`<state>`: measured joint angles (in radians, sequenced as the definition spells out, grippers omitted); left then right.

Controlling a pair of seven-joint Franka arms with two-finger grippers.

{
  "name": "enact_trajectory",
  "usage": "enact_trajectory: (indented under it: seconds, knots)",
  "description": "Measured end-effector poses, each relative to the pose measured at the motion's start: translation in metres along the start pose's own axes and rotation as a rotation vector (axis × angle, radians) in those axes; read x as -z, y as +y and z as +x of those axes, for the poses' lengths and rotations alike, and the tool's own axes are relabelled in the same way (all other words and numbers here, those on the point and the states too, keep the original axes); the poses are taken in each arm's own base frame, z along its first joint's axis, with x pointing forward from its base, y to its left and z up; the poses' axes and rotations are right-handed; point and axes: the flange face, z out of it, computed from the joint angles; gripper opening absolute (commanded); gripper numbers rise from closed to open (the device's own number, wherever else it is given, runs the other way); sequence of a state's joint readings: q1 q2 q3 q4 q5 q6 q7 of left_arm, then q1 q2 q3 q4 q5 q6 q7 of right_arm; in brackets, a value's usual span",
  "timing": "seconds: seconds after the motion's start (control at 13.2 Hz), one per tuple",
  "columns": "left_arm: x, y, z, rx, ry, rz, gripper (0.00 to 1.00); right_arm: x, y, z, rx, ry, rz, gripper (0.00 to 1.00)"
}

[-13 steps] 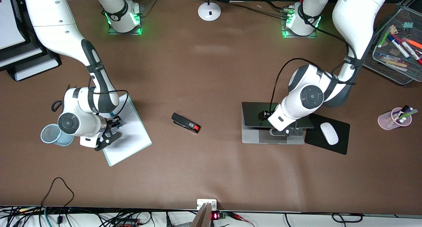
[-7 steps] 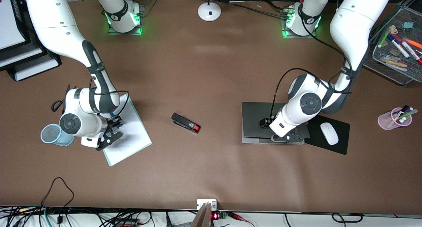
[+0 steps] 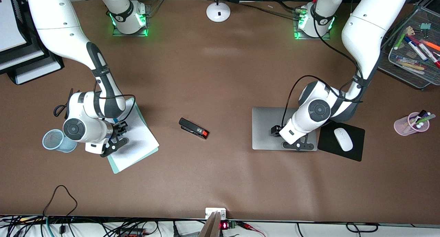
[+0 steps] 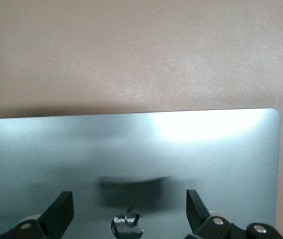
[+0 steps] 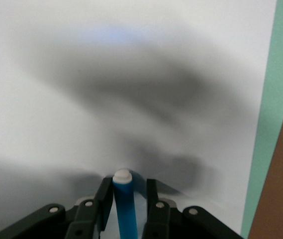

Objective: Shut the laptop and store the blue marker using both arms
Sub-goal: 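Press the laptop lid shut with the left gripper and lift it away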

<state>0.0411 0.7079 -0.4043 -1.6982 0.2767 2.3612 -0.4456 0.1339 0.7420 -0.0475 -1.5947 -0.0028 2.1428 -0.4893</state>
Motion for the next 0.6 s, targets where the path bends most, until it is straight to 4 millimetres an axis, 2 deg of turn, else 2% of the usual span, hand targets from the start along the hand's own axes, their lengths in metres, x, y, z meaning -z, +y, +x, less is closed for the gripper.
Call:
enact_trajectory:
  seconds: [0.08,0.23,0.38,0.45,0.6]
  knots:
    - [0.003,-0.002,0.002,0.004,0.007,0.000,1.00,0.000,0.000,0.000,-0.001,0.001,0.000,0.34]
    - [0.021,-0.008,0.013,0.014,0.043,-0.003,1.00,0.001,0.000,0.001,-0.004,0.003,-0.001,0.31]
    - [0.053,-0.021,0.024,0.022,0.095,0.000,1.00,0.002,0.000,0.001,-0.013,0.007,0.005,0.25]
    - [0.073,-0.033,0.029,0.030,0.119,0.008,1.00,0.002,0.000,0.001,-0.017,0.010,0.007,0.20]
    - [0.111,-0.060,0.035,0.058,0.154,0.029,1.00,0.003,0.001,0.001,-0.022,0.012,0.009,0.16]
